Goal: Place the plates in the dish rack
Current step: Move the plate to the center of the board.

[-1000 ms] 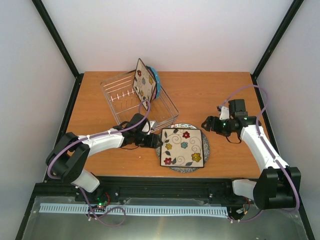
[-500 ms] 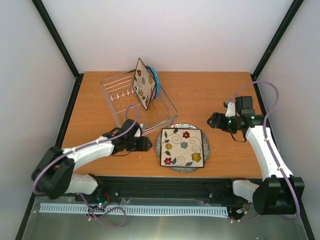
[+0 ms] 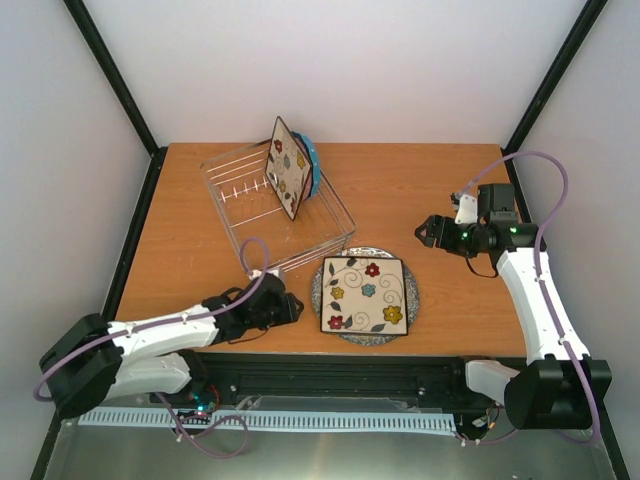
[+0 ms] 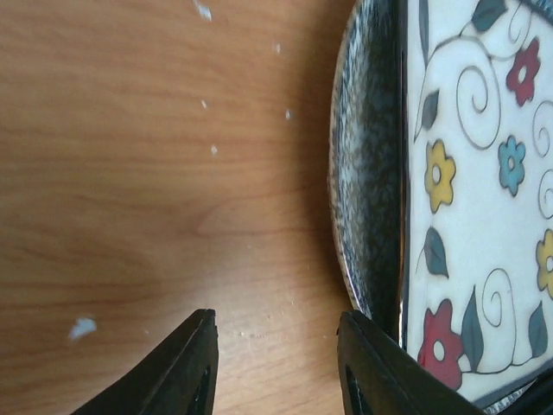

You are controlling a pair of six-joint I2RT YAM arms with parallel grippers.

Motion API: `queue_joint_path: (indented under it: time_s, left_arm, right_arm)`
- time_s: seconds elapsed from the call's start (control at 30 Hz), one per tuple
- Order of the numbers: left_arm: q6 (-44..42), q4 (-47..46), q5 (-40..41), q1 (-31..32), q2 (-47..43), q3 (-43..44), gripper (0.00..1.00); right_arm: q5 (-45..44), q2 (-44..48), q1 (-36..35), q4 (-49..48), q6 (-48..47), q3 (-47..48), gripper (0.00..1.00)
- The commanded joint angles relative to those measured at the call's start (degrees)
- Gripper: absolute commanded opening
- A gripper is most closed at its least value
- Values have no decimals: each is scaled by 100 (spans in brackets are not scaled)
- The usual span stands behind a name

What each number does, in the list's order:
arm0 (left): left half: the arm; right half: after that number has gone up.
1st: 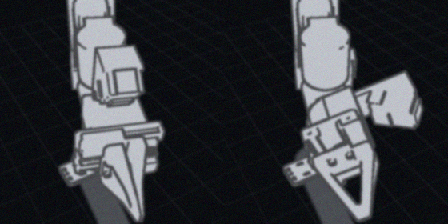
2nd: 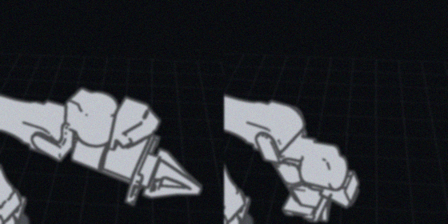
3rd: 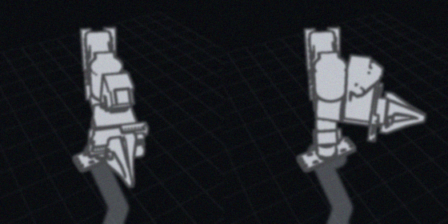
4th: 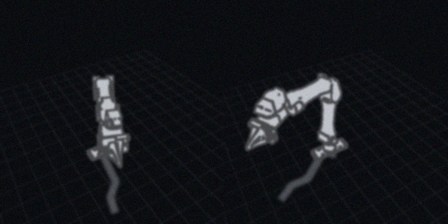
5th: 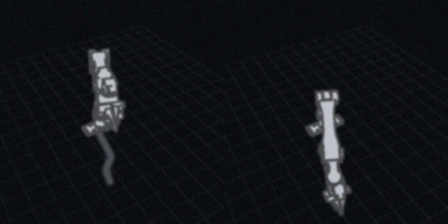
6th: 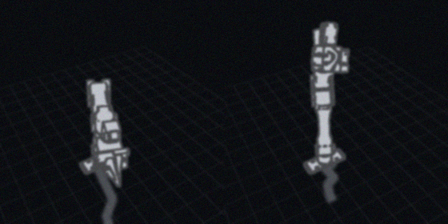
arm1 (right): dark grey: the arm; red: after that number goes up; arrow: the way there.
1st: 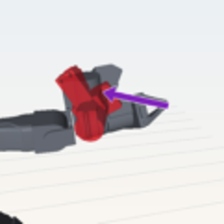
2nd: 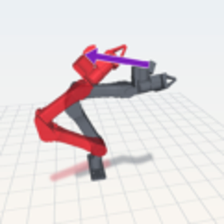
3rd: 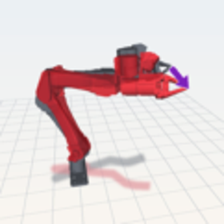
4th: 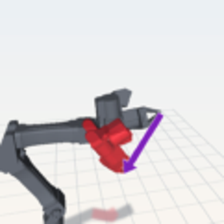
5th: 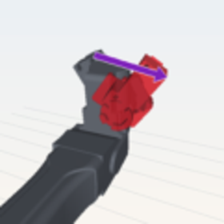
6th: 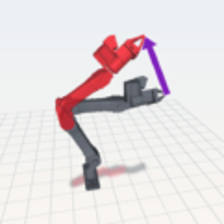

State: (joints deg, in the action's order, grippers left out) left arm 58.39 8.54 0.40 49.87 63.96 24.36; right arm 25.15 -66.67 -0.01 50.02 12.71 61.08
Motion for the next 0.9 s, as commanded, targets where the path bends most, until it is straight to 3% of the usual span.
queue_joint_path:
  time_s: [0.0, 0.13, 0.23, 0.47, 0.77, 0.87]
  left_arm:
    - [944, -819, 883, 560, 359, -5, 39]
    - [1260, -1512, 1114, 708, 740, -109, 41]
    - [1431, -1570, 1224, 823, 981, 34, 46]
    - [1578, -1872, 1171, 884, 1448, 107, 47]
    - [1380, -2241, 1104, 884, 1878, 306, 39]
    - [1281, -2409, 995, 884, 2052, 399, 28]
  right_arm:
    - [521, 61, 39, -144, 229, 230, 80]
    - [746, 161, 20, -190, 348, 153, 80]
    - [790, 284, -3, -206, 370, 22, 80]
    - [753, 476, -41, -143, 349, -181, 80]
    - [688, 482, -40, -155, 371, -231, 80]
    - [653, 463, -37, -152, 381, -207, 80]
